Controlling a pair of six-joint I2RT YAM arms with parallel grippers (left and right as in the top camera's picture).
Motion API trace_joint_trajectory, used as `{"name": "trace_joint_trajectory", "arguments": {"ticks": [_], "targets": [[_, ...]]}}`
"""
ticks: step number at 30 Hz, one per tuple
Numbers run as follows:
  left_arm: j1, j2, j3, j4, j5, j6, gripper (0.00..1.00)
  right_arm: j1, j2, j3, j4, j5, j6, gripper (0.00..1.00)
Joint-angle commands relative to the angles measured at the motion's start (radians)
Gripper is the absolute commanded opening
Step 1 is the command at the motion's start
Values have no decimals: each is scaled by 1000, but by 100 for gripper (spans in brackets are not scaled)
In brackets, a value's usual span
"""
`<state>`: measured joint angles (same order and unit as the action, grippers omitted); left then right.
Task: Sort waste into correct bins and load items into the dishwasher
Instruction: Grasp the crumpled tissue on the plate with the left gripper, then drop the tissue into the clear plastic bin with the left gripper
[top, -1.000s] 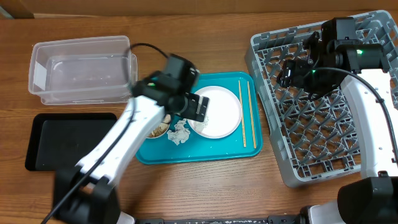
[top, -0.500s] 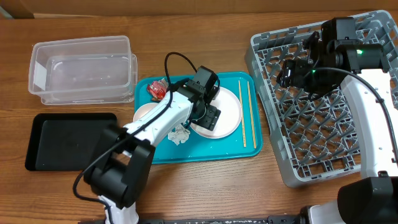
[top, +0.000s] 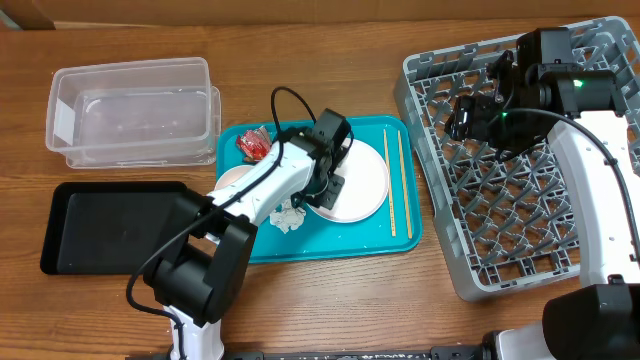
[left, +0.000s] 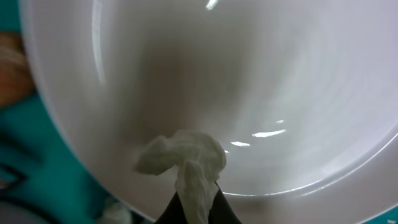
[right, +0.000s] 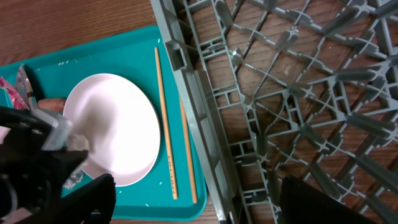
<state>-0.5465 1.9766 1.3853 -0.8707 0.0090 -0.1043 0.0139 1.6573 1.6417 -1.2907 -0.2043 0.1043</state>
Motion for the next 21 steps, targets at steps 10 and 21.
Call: {"name": "trace_joint_trajectory", "arguments": {"ticks": [10, 21], "targets": [[287, -136, 245, -82, -199, -42, 5, -3, -4, 1, 5, 2, 1, 86], [603, -133, 241, 77, -109, -142, 31, -3, -4, 1, 7, 2, 1, 86]]}}
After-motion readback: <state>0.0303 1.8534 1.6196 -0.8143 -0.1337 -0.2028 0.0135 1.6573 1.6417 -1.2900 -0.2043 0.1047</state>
